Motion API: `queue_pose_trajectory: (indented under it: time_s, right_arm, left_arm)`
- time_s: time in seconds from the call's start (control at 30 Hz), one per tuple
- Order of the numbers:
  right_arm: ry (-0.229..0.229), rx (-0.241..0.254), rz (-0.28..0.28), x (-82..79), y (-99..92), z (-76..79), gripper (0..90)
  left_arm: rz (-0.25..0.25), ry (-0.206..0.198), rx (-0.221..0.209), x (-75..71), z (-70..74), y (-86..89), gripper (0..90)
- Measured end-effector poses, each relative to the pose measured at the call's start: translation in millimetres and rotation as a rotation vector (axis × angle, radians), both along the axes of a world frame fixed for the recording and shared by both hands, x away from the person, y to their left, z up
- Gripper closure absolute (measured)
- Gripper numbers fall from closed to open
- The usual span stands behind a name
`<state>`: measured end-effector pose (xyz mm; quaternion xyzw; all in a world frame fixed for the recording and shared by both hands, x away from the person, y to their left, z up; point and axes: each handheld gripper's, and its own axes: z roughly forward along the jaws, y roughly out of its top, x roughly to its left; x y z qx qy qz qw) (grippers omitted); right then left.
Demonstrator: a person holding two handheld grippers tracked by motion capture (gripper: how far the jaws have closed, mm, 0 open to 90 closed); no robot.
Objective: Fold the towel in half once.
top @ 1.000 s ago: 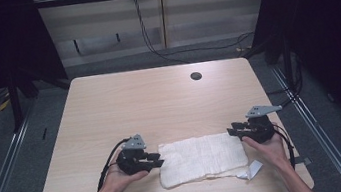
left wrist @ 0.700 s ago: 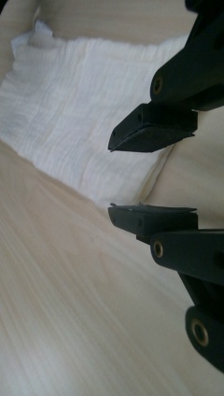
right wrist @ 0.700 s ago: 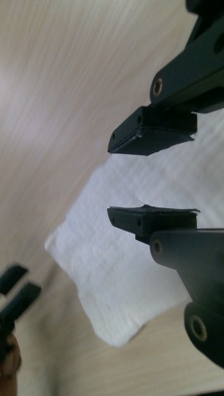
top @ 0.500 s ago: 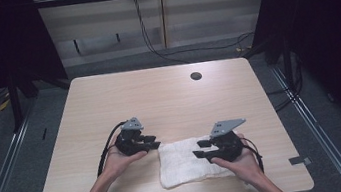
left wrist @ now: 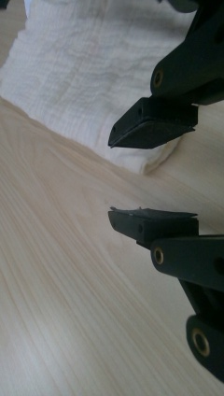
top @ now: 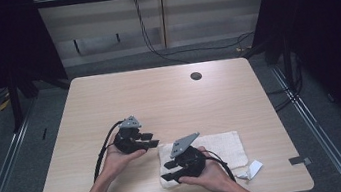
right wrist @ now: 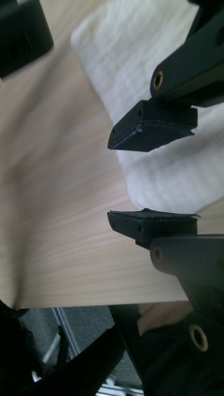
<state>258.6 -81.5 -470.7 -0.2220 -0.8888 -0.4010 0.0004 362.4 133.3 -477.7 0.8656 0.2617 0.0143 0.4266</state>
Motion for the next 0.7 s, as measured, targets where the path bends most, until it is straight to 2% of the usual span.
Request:
queue_pose_trajectory:
  time_s: [0.13,0.2,0.23,0.33,0.37,0.47,0.53,0.57,0.67,0.7]
  right_arm:
    - [0.015,-0.012,0.028,0.8,8.3,-9.7,56.6]
    - [-0.002,-0.026,0.031,-0.8,10.7,-12.0,55.2]
    - [-0.008,-0.026,0.037,-1.2,11.3,-14.3,55.1]
    - [-0.007,-0.079,0.052,-6.9,16.0,-22.8,54.6]
    - [-0.027,-0.082,0.055,-8.8,16.7,-23.7,54.6]
    - [-0.090,-0.130,0.044,-12.6,19.1,-22.9,59.0]
    - [-0.117,-0.149,0.037,-15.0,20.9,-22.6,61.4]
    - [-0.119,-0.155,0.028,-15.7,22.0,-22.3,62.0]
    - [-0.122,-0.155,0.012,-13.3,20.0,-22.4,72.6]
    - [-0.126,-0.152,0.005,-12.8,19.6,-22.7,74.6]
  left_arm:
    - [0.008,-0.008,0.019,1.2,0.4,1.8,56.8]
    - [0.017,-0.021,0.042,0.0,0.8,1.7,54.8]
    - [0.014,-0.021,0.045,-0.5,0.8,1.8,54.2]
    - [0.012,-0.018,0.051,-1.5,-1.0,1.9,53.5]
    - [0.012,-0.020,0.046,-1.5,-2.2,1.1,53.5]
    - [-0.004,-0.011,0.057,-2.8,-3.1,-2.0,53.1]
    - [-0.014,-0.004,0.047,-4.1,-3.7,-5.1,52.5]
    - [-0.019,-0.006,0.052,-4.2,-3.6,-6.1,52.1]
    - [-0.017,-0.006,0.062,-6.0,-5.8,-11.5,50.7]
    - [-0.032,0.000,0.060,-6.2,-7.5,-13.8,50.3]
